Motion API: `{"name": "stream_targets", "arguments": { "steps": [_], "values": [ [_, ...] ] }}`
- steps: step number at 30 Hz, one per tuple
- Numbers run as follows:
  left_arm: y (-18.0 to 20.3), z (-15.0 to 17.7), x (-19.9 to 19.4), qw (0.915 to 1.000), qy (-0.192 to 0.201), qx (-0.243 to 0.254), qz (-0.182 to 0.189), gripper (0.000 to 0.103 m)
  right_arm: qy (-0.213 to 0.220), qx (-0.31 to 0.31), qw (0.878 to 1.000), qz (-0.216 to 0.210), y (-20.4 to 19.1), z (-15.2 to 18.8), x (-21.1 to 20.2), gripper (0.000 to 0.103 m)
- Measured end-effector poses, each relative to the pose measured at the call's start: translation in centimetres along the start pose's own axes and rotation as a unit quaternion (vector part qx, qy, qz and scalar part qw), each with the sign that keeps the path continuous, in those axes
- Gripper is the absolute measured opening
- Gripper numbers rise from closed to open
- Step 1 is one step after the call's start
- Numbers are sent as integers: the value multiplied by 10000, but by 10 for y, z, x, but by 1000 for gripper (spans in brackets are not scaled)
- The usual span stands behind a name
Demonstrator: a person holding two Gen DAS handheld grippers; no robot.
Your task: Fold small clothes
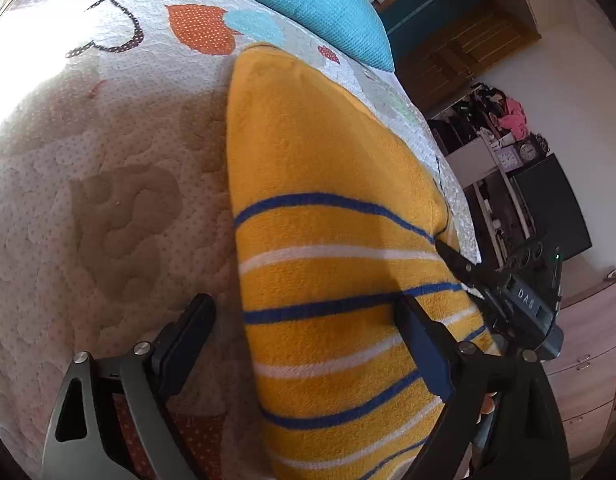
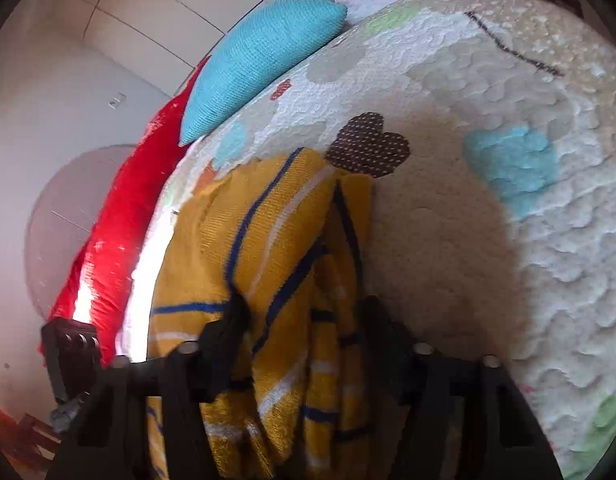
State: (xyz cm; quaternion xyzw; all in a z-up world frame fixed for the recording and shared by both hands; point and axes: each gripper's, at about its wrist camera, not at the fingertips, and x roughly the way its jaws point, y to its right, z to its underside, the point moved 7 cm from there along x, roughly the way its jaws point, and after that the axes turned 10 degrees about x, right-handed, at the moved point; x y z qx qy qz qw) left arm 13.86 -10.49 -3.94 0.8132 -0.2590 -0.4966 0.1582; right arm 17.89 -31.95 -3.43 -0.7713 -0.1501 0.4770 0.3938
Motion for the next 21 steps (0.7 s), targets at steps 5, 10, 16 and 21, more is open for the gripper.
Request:
{"name": "stream_targets", "arguments": {
  "steps": [5, 10, 16, 21],
  "values": [
    [27, -25, -31, 9985, 173, 510, -113, 41, 43, -137, 9970, -762, -48, -2, -12, 32],
    [32, -40, -47, 9947, 307, 732, -657, 45, 422, -849, 9955, 24, -52, 5, -12, 39],
    [-14, -5, -24, 9869, 69, 554, -1515, 81, 545, -550, 9939, 786, -8, 9, -15, 58],
    [-12, 7, -66, 9839, 549, 424, -1650, 82, 1218, -1324, 9792, 935, -64, 18, -69, 54]
  ]
}}
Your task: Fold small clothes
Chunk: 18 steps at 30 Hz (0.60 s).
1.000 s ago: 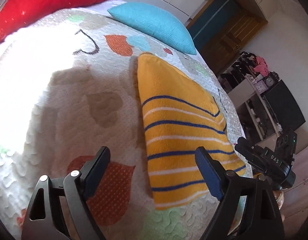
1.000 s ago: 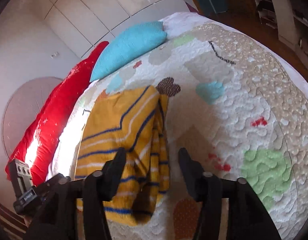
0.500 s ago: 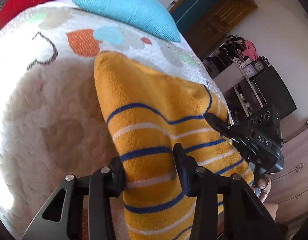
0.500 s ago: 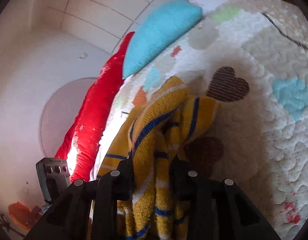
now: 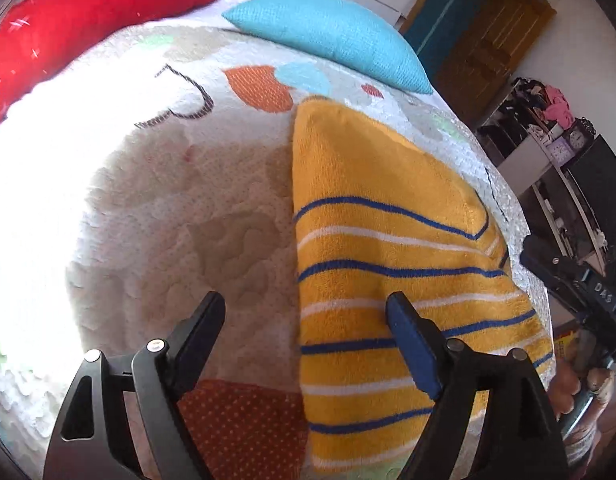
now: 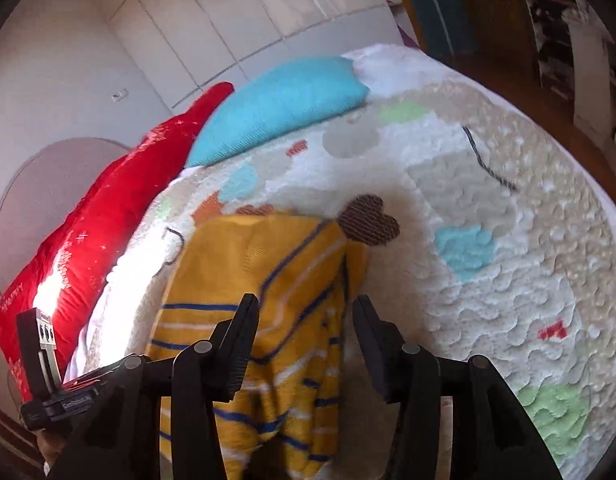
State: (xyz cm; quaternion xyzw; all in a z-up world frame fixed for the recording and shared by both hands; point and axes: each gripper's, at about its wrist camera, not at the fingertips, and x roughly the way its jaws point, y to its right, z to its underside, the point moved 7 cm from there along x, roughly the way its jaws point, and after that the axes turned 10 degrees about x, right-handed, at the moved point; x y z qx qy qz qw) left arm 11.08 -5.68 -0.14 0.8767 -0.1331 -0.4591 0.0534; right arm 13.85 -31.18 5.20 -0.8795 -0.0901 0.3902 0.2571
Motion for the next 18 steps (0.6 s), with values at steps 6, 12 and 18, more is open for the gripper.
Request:
{"name": "stream_targets", "arguments": {
  "steps": [6, 12, 18],
  "values": [
    [8, 9, -88, 9873, 1137, 363, -1046, 84, -233, -491, 9973, -489, -47, 33, -4, 54],
    [10, 19, -187, 9437, 2609, 537, -1960, 103, -286, -544, 9971, 459, -9, 80, 18, 54],
    [13, 33, -234, 9320, 2963, 354, -2059, 103, -72, 32, 9976, 683, 15, 89, -30, 58]
  ]
}}
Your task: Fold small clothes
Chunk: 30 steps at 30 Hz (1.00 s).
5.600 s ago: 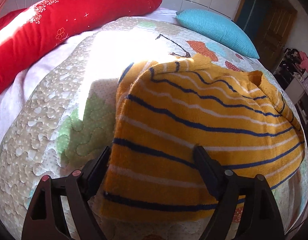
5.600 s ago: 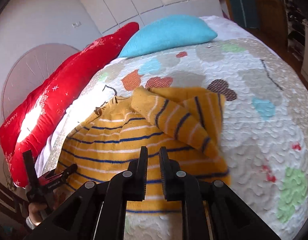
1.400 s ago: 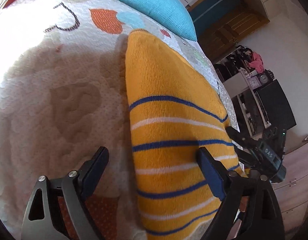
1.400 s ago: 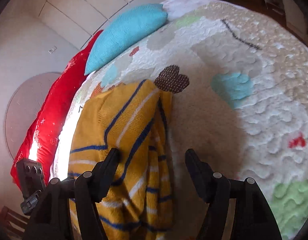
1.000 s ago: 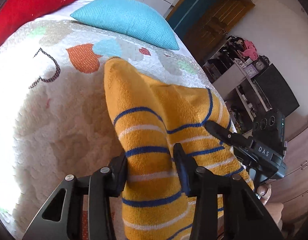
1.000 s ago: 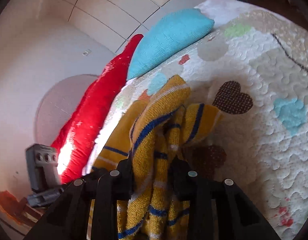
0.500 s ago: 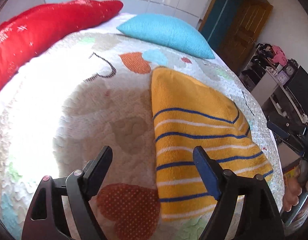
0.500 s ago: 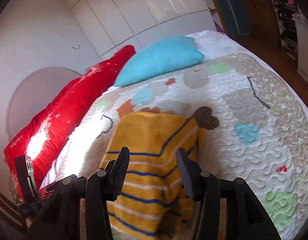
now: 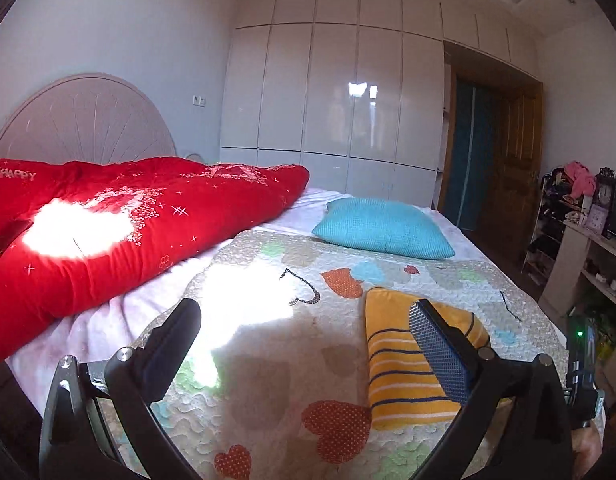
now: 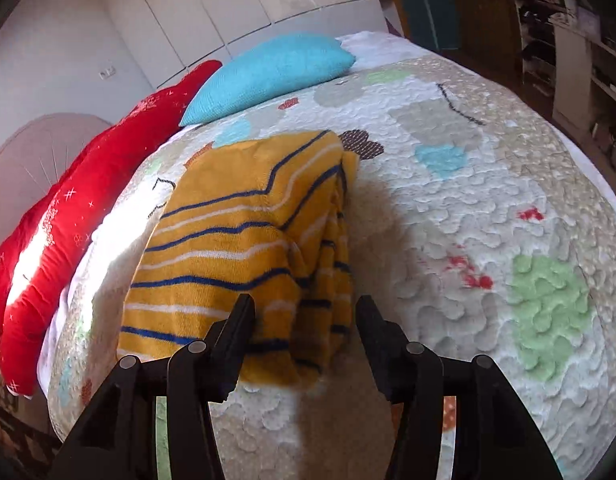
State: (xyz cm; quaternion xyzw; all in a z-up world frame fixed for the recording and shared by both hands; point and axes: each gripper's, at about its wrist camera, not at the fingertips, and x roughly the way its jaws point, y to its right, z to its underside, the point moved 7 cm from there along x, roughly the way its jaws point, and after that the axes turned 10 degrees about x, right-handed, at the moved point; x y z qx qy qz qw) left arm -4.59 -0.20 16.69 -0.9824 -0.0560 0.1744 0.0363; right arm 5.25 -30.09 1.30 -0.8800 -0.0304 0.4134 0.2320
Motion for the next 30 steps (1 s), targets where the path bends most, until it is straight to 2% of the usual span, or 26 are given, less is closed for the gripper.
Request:
{"name": "stream_targets", "arguments": {
  "steps": [4, 7, 11, 14, 21, 30],
  "values": [
    [10, -3, -25, 9996, 228, 43, 144, 103, 391, 36, 9992, 40, -1, 10, -42, 58],
    [23, -2, -38, 9981, 339, 58, 504, 103, 584, 26, 9983, 35, -5, 23, -63, 60],
    [46, 12, -45, 9942, -43, 284, 1037, 103, 590, 17, 9982, 68, -10, 44, -77, 63],
    [57, 31, -42, 9910, -465, 315, 1218, 103, 503, -46, 9986, 149, -13, 60, -77, 63],
    [65, 89, -24, 9803, -1655, 460, 980, 103, 491, -228, 9977, 409, -15, 80, -79, 67],
    [55, 122, -9, 9712, -2247, 502, 618, 103, 332, -315, 9969, 644, -11, 90, -66, 67]
  ]
}}
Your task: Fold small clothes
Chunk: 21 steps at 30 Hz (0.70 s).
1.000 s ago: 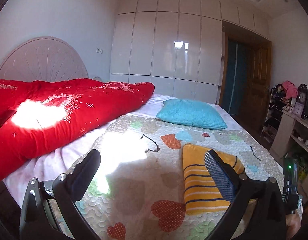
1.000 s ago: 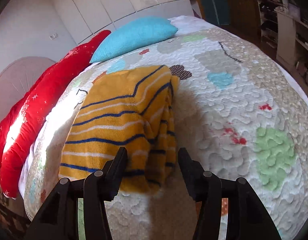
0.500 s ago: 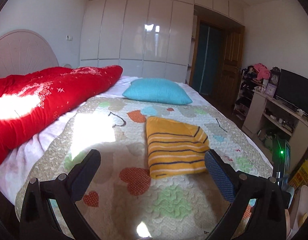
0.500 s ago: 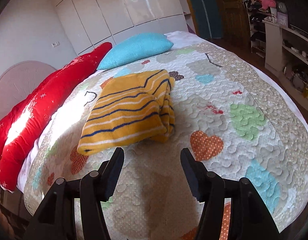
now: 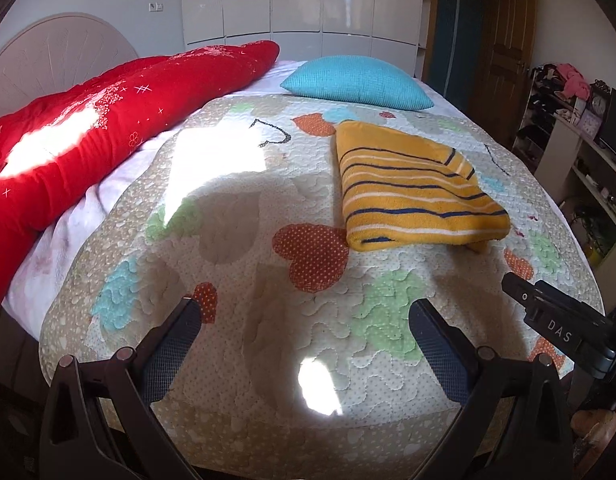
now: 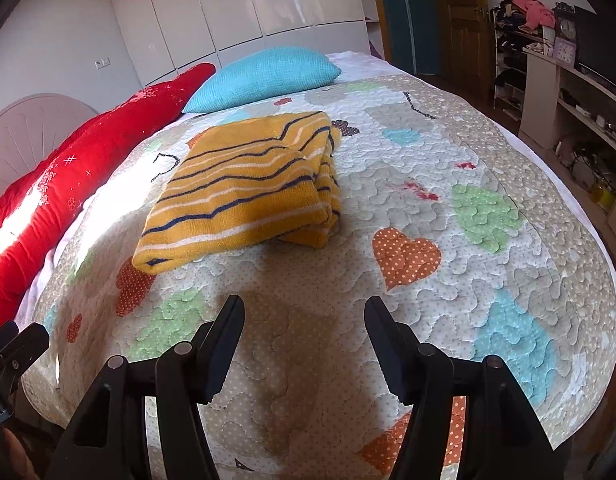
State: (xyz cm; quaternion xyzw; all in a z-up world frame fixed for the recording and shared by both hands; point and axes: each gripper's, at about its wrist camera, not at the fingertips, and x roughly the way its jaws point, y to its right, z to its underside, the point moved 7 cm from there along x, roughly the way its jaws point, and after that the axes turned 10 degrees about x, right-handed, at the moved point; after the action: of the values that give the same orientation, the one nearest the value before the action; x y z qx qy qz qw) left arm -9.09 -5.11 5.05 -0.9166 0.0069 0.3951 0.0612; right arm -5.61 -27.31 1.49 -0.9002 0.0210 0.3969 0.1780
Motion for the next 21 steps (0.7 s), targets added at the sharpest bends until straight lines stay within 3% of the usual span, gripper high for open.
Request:
{"name": "stream_targets", "arguments": {
  "steps": [8, 21],
  "values": [
    [-1, 4, 2, 9998, -94, 62, -146, 103, -32, -137, 9999, -27, -8, 5, 0, 68],
    [5, 12, 10, 9995, -281, 96, -65, 103, -129, -148, 9998, 34, -7, 10, 6, 70]
  ]
}}
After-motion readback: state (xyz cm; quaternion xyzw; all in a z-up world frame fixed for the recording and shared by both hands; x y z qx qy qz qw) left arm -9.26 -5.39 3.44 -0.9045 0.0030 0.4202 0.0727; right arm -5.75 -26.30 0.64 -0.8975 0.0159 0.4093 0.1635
